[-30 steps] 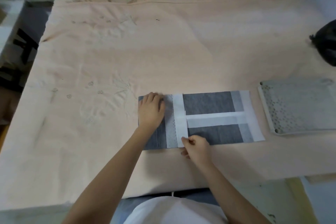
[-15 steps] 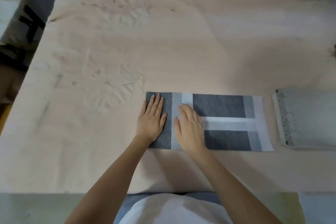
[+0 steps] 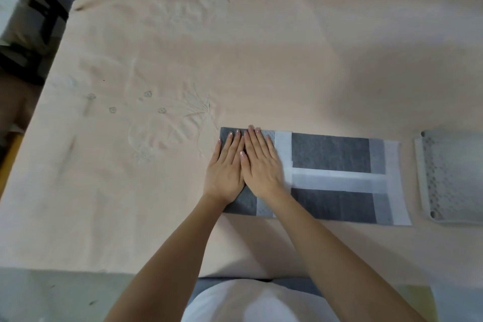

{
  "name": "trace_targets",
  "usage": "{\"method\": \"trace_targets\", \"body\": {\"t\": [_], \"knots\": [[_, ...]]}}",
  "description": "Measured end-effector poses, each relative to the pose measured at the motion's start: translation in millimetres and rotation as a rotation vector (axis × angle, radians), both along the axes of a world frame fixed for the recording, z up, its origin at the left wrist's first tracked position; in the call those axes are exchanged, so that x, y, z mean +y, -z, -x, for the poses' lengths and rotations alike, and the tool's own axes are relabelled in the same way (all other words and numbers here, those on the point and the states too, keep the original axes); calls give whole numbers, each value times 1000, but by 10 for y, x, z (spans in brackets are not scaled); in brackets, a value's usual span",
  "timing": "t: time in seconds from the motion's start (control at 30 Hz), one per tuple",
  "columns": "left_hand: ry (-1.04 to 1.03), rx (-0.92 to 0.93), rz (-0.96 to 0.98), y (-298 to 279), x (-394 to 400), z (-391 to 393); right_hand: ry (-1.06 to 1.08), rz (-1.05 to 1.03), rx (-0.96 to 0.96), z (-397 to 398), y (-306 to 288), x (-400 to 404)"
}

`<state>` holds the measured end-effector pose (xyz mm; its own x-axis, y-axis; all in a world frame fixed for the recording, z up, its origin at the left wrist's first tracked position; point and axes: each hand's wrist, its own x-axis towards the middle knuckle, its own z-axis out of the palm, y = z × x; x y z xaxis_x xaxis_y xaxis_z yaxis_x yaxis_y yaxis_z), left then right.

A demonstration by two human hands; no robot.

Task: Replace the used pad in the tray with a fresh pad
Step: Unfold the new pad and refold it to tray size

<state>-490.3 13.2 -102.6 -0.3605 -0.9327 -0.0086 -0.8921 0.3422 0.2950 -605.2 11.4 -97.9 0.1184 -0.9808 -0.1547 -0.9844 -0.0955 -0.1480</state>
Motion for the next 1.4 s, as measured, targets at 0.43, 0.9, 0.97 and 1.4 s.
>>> {"method": "trace_targets", "body": {"t": [0.43, 0.9, 0.97, 1.4], "knots": [[-4, -38, -1, -24, -6, -2, 156, 71, -15, 505, 23, 95], [-114, -27, -65, -8, -146, 255, 155, 53, -14, 530, 69, 99], [-168, -80, -62, -4, -159, 133, 158, 57, -18, 531, 75, 98], [-38, -78, 30, -56, 339, -258, 161, 42, -6, 552, 109, 98]]}}
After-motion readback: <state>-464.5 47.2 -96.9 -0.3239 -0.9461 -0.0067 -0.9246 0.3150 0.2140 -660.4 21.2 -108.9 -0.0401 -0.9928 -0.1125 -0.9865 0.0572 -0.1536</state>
